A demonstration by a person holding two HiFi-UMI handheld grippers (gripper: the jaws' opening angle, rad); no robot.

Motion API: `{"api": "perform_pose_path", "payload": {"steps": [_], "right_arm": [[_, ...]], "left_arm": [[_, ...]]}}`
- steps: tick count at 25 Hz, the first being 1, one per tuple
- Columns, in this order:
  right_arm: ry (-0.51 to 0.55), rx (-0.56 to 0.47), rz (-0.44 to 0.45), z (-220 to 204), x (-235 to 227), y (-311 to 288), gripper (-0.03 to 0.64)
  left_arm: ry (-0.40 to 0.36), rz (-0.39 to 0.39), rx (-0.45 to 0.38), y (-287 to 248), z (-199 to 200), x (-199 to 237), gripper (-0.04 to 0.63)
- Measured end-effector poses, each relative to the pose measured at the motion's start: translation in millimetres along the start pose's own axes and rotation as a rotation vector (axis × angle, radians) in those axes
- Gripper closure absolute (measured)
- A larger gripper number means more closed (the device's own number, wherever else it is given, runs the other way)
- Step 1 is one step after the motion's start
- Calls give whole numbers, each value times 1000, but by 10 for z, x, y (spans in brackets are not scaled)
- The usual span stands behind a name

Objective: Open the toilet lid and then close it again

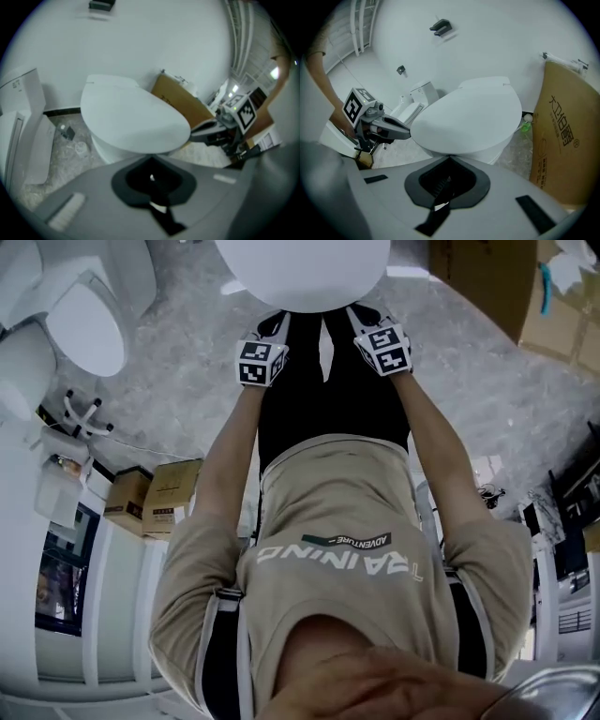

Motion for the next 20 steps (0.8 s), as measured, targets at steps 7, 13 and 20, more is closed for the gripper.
{"api": "perform_pose_path", "payload": {"steps": [7,13,20], "right_arm": [[-19,-13,-18,458,136,337,606],[-15,-29,-23,807,189,581,606],[-18,-96,-56,1308,278,824,606]], "left_arm": [[0,-10,-26,334,425,-107,594],[-1,-20,-61,541,755,-178,594],[-21,-17,-130,810,1211,-186,592]]}}
Point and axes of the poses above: the fingertips, and each gripper's own axes: y backward along the fingers, x to its left, z out of its top, the point moved 10 cm from there along y, backward along the fingers, and after that the axes turned 7 degrees about -x, right-handed, at the moved point
